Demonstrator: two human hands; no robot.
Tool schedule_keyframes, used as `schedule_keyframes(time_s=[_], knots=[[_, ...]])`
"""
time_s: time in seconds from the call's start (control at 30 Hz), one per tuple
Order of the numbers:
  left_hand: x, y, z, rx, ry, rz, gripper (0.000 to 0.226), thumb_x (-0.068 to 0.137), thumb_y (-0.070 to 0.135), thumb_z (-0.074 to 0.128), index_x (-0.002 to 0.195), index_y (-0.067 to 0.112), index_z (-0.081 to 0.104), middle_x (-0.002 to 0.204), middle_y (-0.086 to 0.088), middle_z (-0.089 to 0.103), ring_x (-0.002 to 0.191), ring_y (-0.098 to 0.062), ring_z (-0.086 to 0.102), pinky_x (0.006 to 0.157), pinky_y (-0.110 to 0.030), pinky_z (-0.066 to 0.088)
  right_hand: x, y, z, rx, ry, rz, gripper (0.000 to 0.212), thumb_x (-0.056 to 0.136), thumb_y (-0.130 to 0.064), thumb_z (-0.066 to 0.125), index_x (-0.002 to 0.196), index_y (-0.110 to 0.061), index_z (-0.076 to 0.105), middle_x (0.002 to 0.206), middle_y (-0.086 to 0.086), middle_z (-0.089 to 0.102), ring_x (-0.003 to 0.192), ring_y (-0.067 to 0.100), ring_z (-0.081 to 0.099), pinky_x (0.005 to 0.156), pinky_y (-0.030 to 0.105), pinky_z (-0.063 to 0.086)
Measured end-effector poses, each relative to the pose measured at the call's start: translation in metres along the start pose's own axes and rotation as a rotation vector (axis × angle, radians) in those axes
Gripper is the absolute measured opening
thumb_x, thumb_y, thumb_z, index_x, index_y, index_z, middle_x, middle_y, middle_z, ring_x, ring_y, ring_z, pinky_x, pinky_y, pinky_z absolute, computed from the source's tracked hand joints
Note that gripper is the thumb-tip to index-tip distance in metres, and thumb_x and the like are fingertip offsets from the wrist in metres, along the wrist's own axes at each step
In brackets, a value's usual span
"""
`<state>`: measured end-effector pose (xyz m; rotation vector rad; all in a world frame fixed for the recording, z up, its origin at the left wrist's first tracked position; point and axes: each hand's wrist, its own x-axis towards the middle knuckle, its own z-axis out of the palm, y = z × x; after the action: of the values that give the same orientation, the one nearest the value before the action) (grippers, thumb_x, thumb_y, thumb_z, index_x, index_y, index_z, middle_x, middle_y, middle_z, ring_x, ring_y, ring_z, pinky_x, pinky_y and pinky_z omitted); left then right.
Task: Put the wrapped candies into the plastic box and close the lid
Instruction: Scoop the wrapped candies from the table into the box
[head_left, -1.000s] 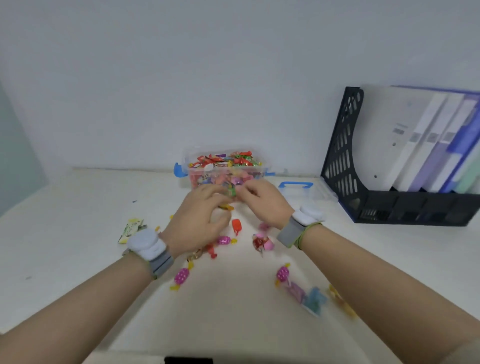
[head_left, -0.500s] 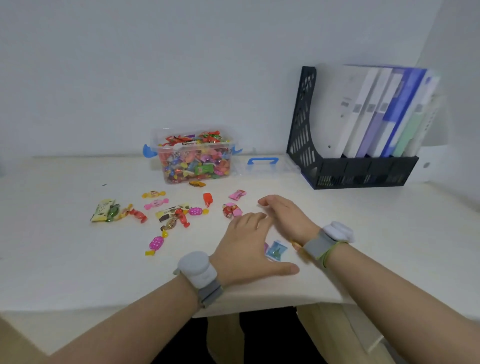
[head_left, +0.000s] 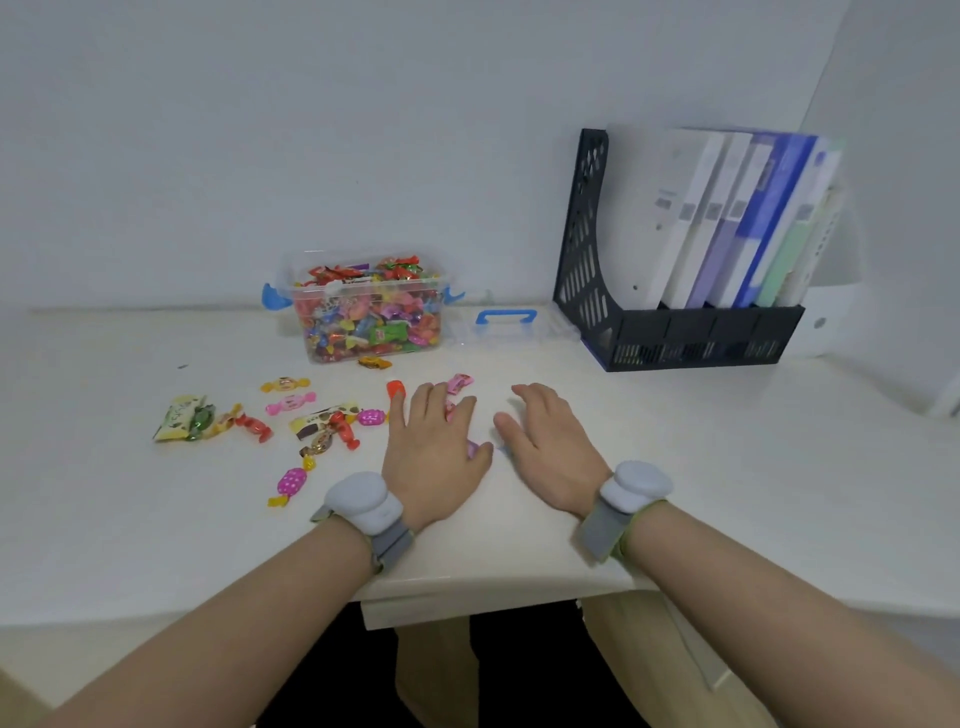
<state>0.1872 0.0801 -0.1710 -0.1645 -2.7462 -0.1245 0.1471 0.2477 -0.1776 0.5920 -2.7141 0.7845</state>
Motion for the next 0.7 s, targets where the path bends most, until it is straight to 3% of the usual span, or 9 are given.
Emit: schedule_keyframes(time_s=[0.23, 0.4, 0.53, 0.7], knots=[[0.001, -0.038, -0.005, 0.074, 0.033, -0.198, 0.069, 0.092, 0.063, 0.029, 0.147, 0.023, 0.039, 0.154, -0.009, 0.035, 0.146, -0.028, 0.023, 0.121, -0.053, 0.003, 0.045, -0.043, 0.018, 0.050, -0.121, 0.130, 0.093, 0.082, -0.072, 0.048, 0.154, -0.022, 0.015, 0.162, 0.004, 0.009, 0.149, 0.019, 0.007, 0.121, 0.038, 0.011], [-0.003, -0.074, 0.000, 0.152, 0.008, -0.376, 0.082, 0.085, 0.076, 0.024, 0.143, 0.023, 0.047, 0.153, -0.012, 0.039, 0.145, -0.032, 0.026, 0.118, -0.056, 0.001, 0.073, -0.064, 0.040, -0.053, -0.169, 0.098, 0.087, 0.089, -0.065, 0.045, 0.154, -0.016, 0.013, 0.162, 0.011, 0.010, 0.149, 0.024, 0.011, 0.120, 0.039, 0.014], [-0.003, -0.114, -0.004, 0.167, 0.046, -0.618, 0.091, 0.078, 0.082, 0.016, 0.142, 0.025, 0.048, 0.155, -0.010, 0.038, 0.145, -0.035, 0.024, 0.114, -0.058, 0.000, 0.099, -0.076, 0.060, -0.035, -0.220, 0.066, 0.085, 0.092, -0.064, 0.042, 0.154, -0.014, 0.014, 0.161, 0.011, 0.015, 0.147, 0.026, 0.017, 0.119, 0.039, 0.017], [-0.008, -0.155, -0.015, 0.121, 0.010, -0.859, 0.088, 0.082, 0.078, 0.027, 0.150, 0.022, 0.034, 0.161, -0.011, 0.023, 0.146, -0.040, 0.017, 0.116, -0.060, 0.009, 0.121, -0.087, 0.079, 0.000, -0.222, -0.068, 0.077, 0.090, -0.064, 0.043, 0.151, -0.018, 0.027, 0.155, 0.005, 0.033, 0.141, 0.025, 0.030, 0.114, 0.038, 0.027]])
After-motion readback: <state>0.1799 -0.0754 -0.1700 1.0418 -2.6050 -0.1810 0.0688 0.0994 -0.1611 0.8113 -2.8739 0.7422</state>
